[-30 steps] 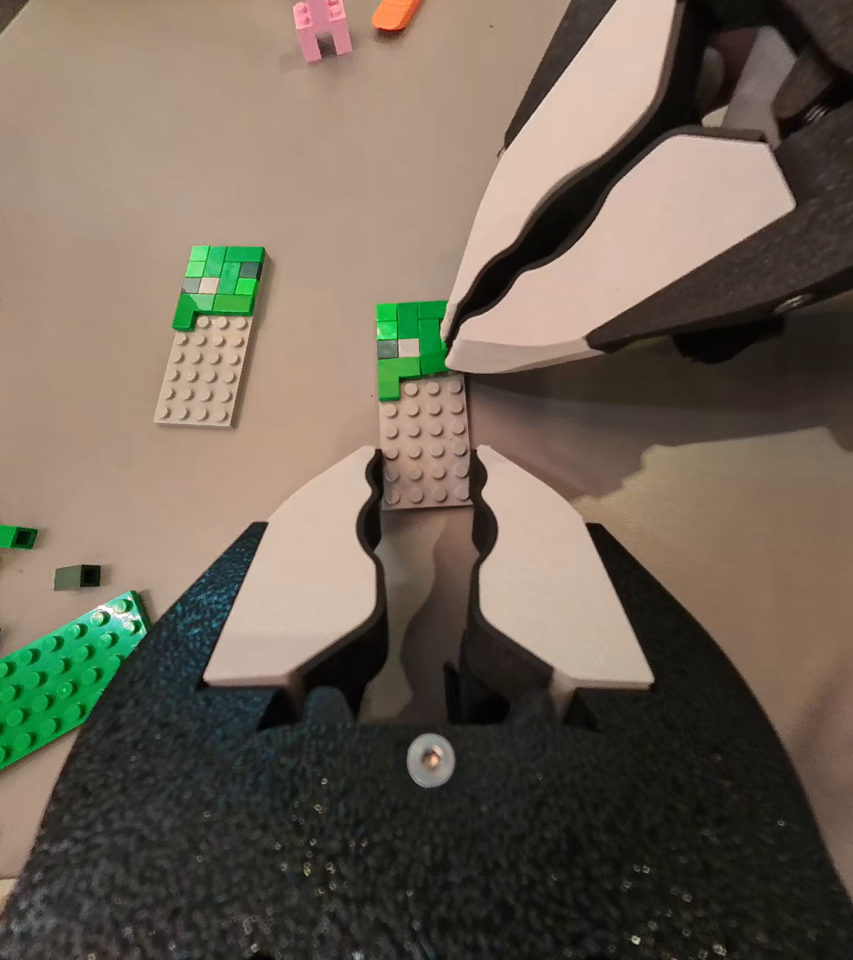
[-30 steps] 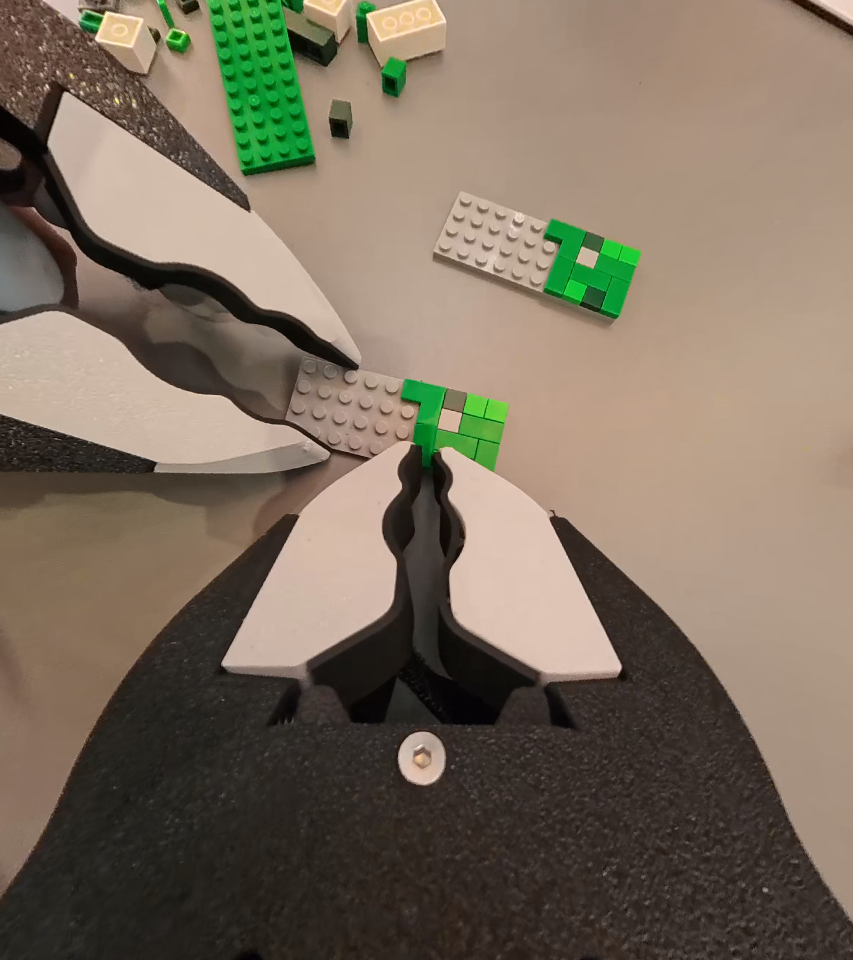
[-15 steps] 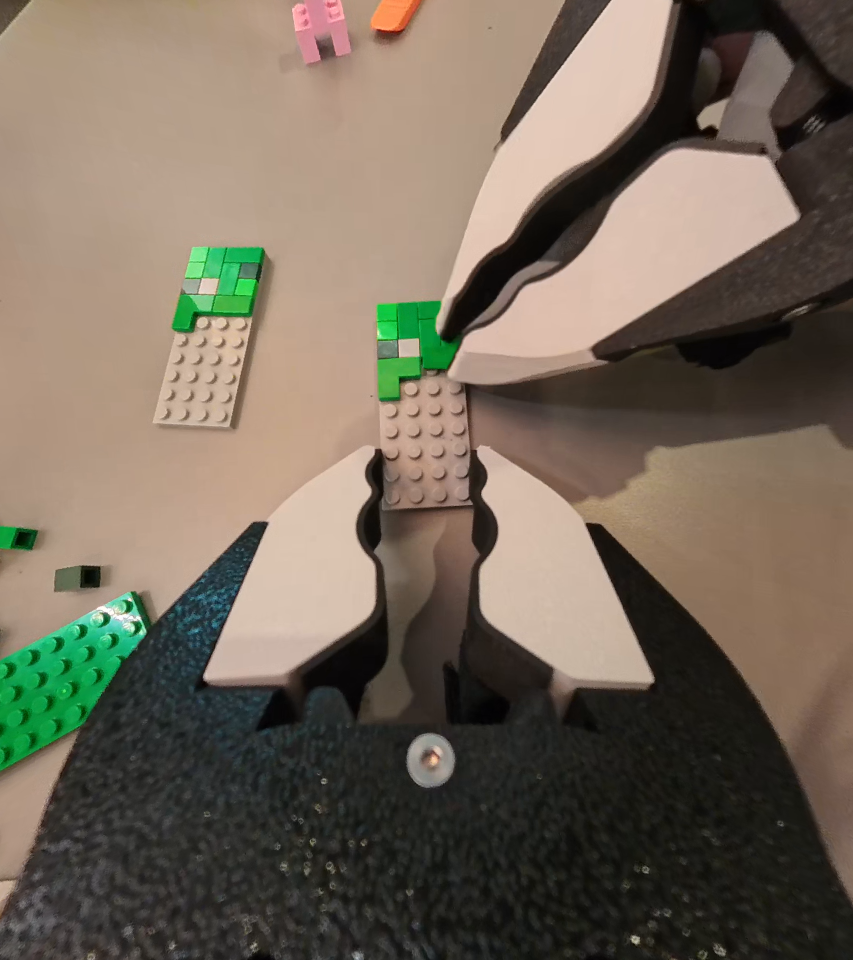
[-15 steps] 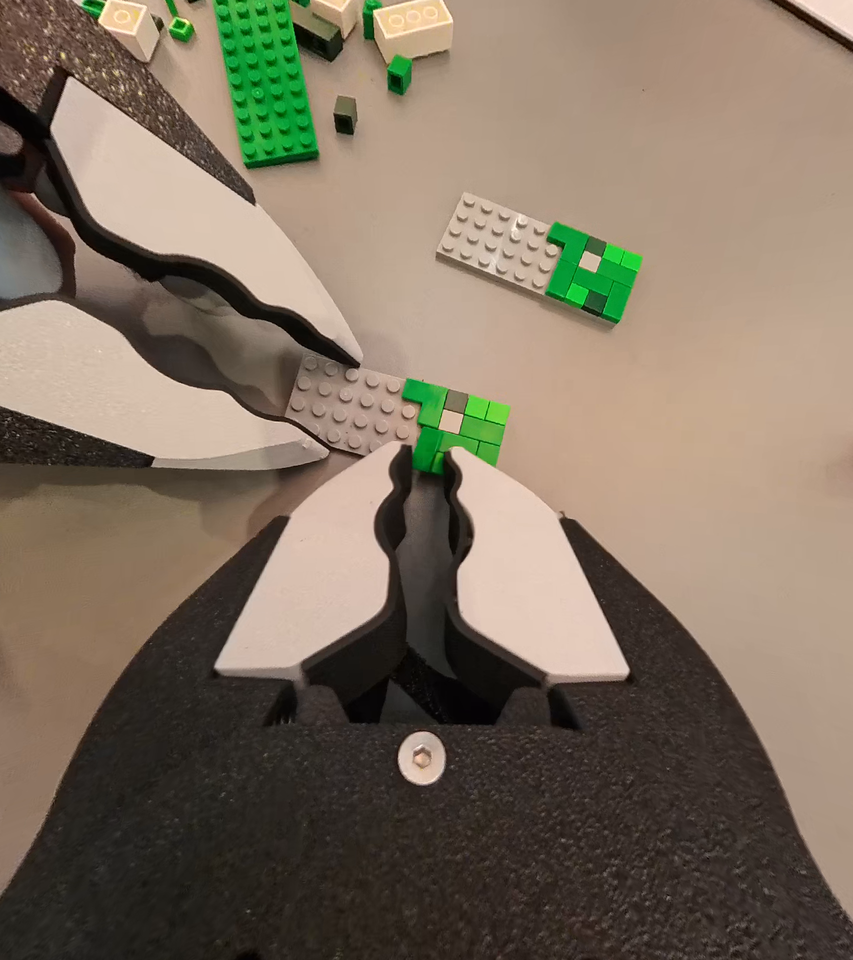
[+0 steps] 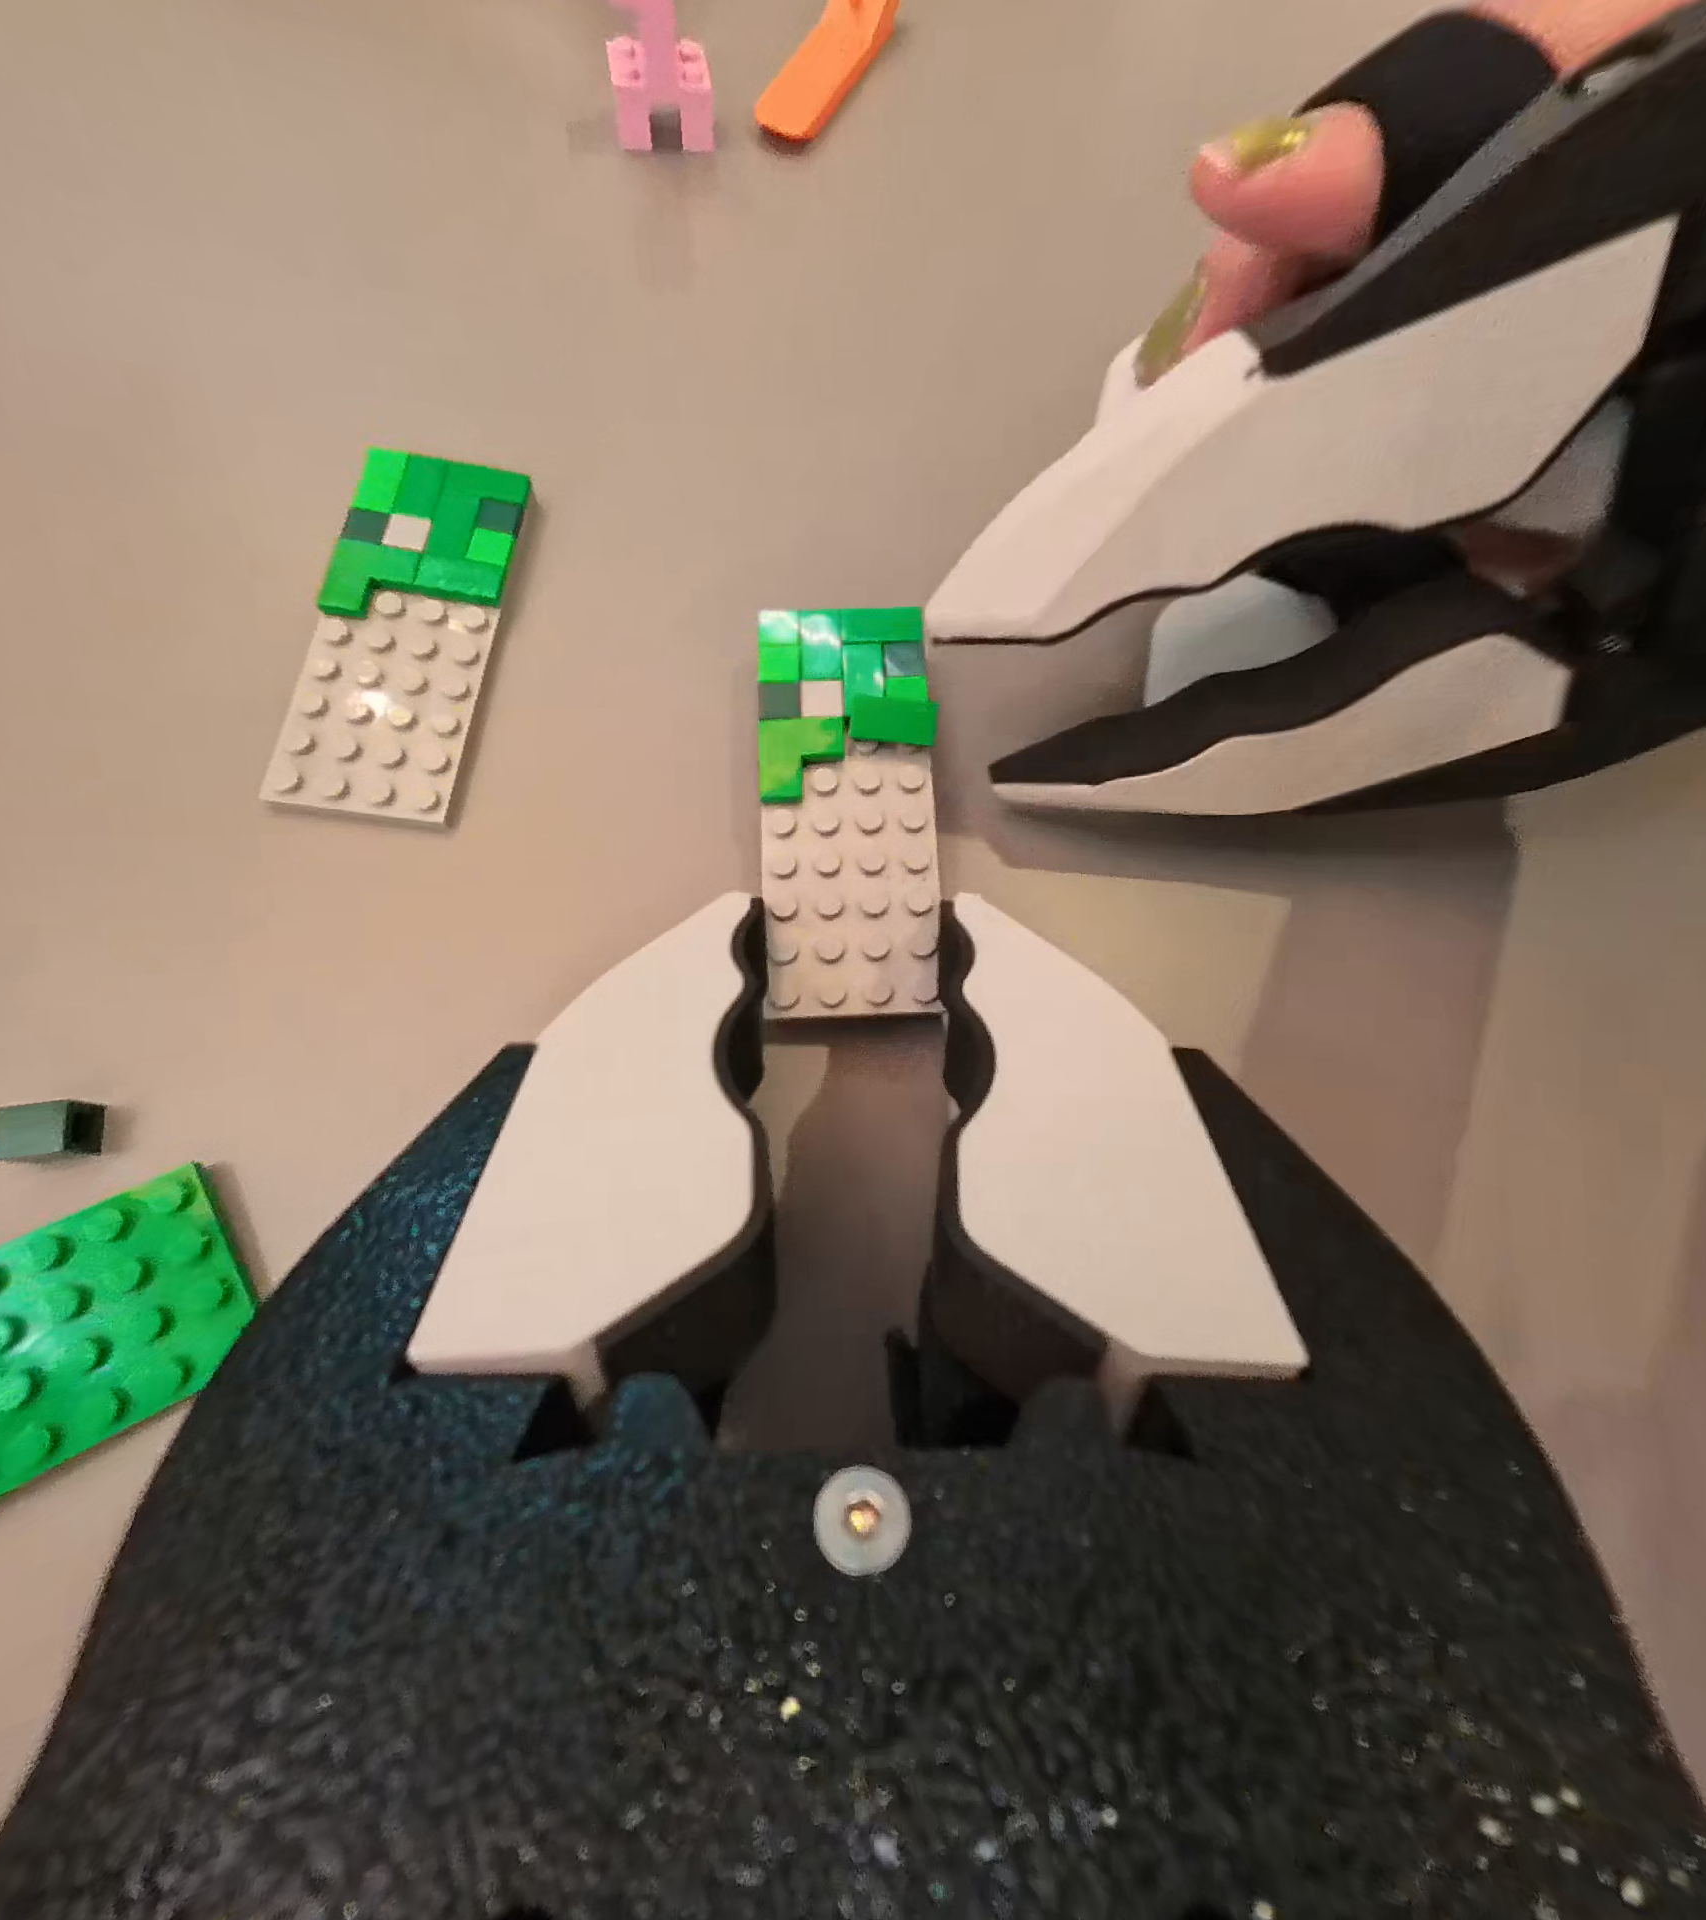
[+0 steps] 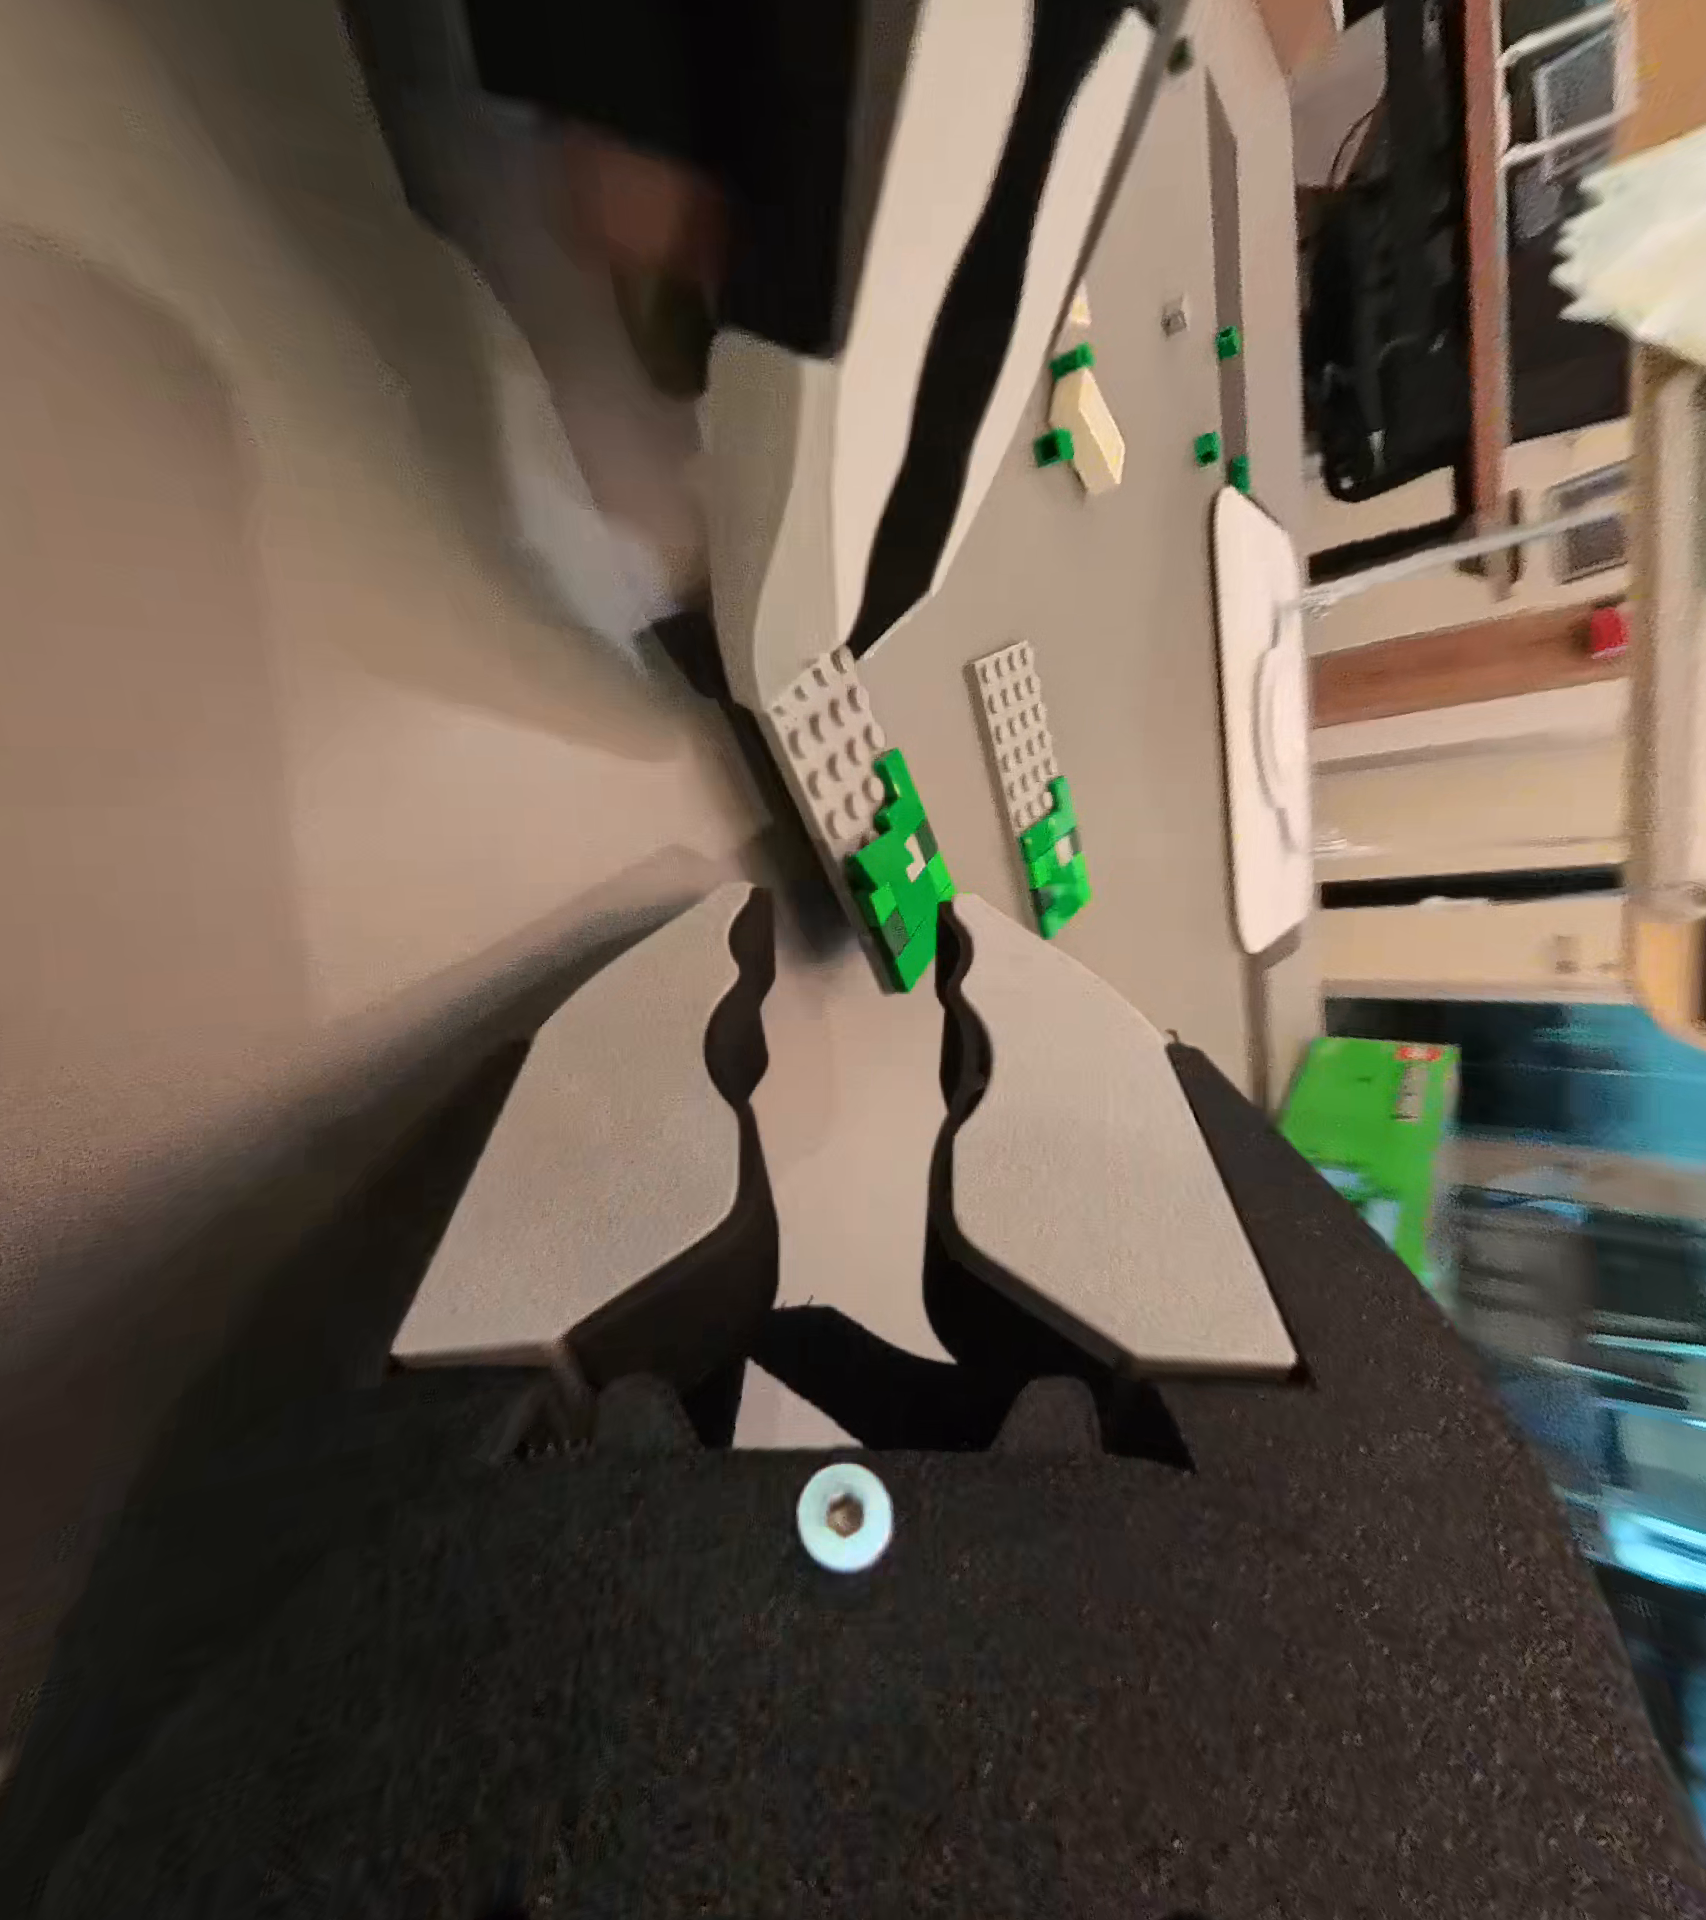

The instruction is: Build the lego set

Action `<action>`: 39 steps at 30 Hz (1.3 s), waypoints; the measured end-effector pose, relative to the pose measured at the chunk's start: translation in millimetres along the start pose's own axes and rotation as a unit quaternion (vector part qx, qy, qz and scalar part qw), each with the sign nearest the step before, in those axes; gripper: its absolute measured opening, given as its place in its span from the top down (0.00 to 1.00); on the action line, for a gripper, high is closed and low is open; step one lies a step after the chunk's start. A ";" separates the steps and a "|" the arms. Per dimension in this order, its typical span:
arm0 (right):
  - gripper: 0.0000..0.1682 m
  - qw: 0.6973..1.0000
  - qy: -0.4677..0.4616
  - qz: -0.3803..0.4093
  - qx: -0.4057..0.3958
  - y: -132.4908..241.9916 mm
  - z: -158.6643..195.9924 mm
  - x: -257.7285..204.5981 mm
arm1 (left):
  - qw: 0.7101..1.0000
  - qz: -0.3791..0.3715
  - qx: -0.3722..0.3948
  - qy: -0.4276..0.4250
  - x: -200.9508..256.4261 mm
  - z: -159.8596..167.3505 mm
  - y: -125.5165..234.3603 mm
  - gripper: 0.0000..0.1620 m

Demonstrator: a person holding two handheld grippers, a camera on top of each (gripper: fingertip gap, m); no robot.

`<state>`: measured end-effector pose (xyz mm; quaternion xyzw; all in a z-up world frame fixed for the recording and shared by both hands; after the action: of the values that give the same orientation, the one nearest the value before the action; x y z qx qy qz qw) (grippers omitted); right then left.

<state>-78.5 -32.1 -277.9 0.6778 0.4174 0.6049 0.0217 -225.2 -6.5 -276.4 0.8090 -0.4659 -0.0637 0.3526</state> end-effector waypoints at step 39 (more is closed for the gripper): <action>0.96 0.972 0.197 0.131 -0.022 7.4 -6.4 -3.2 | 0.995 0.049 0.063 -0.051 16.9 -10.8 17.2 0.89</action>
<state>-79.7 -41.8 -274.8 0.5936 0.3078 0.7330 -0.1249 -223.3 -20.0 -253.7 0.8014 -0.5258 -0.0578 0.2793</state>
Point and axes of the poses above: each gripper's, where its closed fingertips meet, y back along the fingers, z out of its underside, x = y × z across the jaws, the point moved 9 cm from there along y, back along the fingers, and after that the axes turned 7 degrees about y, right-handed, at the moved point
